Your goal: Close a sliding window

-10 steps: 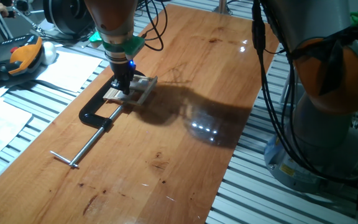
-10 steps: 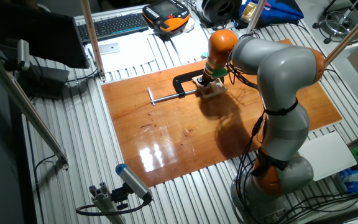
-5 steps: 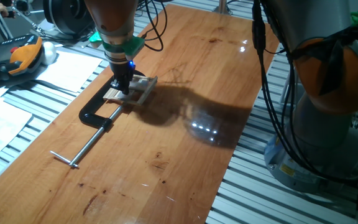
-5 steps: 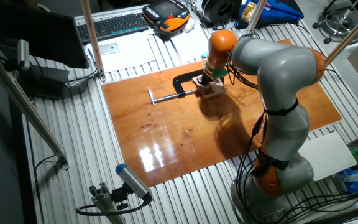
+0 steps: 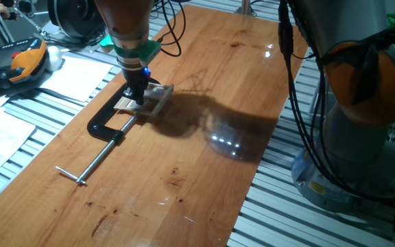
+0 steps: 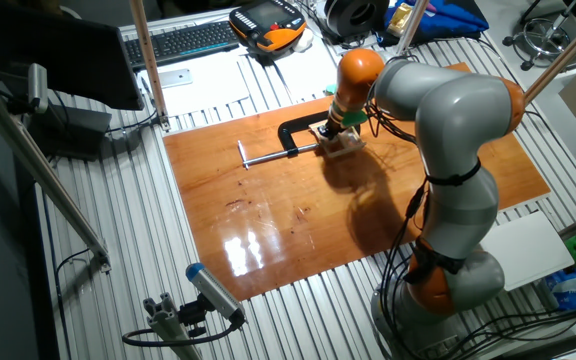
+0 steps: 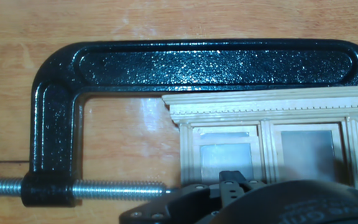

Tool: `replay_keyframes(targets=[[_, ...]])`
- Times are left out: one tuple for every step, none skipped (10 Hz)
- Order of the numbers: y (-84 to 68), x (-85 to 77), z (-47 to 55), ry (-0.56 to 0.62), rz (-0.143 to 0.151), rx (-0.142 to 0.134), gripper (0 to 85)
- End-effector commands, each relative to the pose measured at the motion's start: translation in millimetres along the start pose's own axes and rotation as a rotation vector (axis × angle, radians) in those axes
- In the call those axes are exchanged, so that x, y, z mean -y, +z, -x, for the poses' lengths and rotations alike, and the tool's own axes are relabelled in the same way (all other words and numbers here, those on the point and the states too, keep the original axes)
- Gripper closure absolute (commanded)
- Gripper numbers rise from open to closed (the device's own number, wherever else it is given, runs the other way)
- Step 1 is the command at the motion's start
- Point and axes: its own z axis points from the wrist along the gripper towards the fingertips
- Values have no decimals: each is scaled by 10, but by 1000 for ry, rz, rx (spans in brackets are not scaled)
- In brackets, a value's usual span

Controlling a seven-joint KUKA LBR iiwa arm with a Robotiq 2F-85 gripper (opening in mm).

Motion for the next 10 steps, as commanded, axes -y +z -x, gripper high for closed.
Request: replay_keyframes(targets=[[-11,-6,-3,1,-1,-1,850],[-13,-12,-11,2,-2,-1,850],[-6,-20,-21,4,-1,-1,850],[-5,-22,-24,6,1,-1,850],[-8,-23,-20,7,1,2,850],[-18,-24,-9,8,-2,5,850],[-26,-27,6,8,-7,8,850],[-16,-26,15,8,-9,14,850],[10,-26,18,8,-6,19,850],[24,-24,18,8,-3,19,850]])
